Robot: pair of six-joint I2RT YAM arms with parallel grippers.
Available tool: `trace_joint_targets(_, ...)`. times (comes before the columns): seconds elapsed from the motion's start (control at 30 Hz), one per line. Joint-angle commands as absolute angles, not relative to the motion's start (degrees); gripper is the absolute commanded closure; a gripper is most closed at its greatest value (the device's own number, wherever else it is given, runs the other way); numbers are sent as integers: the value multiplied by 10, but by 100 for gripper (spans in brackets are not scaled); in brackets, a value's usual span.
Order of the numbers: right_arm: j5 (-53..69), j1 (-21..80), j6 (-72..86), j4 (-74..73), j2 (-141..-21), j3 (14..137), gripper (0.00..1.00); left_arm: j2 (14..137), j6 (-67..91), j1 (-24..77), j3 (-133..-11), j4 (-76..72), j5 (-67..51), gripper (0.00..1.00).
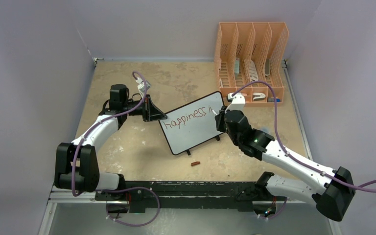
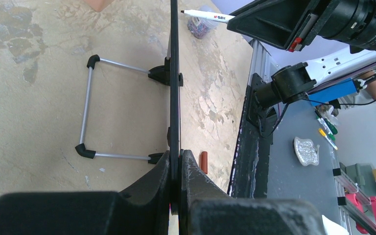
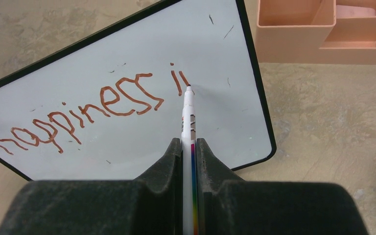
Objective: Write a sentence on the whiteboard
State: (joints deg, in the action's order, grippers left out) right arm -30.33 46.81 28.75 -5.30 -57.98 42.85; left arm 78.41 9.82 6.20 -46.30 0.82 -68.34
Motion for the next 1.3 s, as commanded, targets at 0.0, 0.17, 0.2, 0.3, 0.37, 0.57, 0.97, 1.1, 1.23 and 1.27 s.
trace_joint_targets(0.0,-310,466,276,-13,-580,448,100,796,72,73,-464,33,-665,100)
trace_joint_targets(0.17,-308,466,271,-3,-587,448,100,796,72,73,-464,33,-665,100)
trace_joint_targets(0.2,-308,466,270,-3,-588,449,100,796,71,73,-464,34,-665,100)
trace_joint_targets(0.3,-309,466,268,-3,-594,449,100,795,71,73,-463,34,-666,100)
trace_joint_targets(0.37,-309,466,268,-3,-597,449,100,795,71,73,-463,33,-665,100)
trace_joint_targets(0.57,-317,465,268,-3,-601,448,100,795,71,73,-464,34,-666,100)
trace_joint_targets(0.97,-338,460,267,19,-597,446,100,794,71,73,-465,33,-666,100)
trace_joint_targets(1.1,-342,457,270,15,-598,445,100,795,71,73,-464,33,-666,100)
trace_joint_targets(1.23,-342,455,276,4,-601,445,100,794,71,73,-464,33,-665,100)
trace_joint_targets(1.27,-341,454,278,1,-600,444,100,795,71,73,-464,33,-665,100)
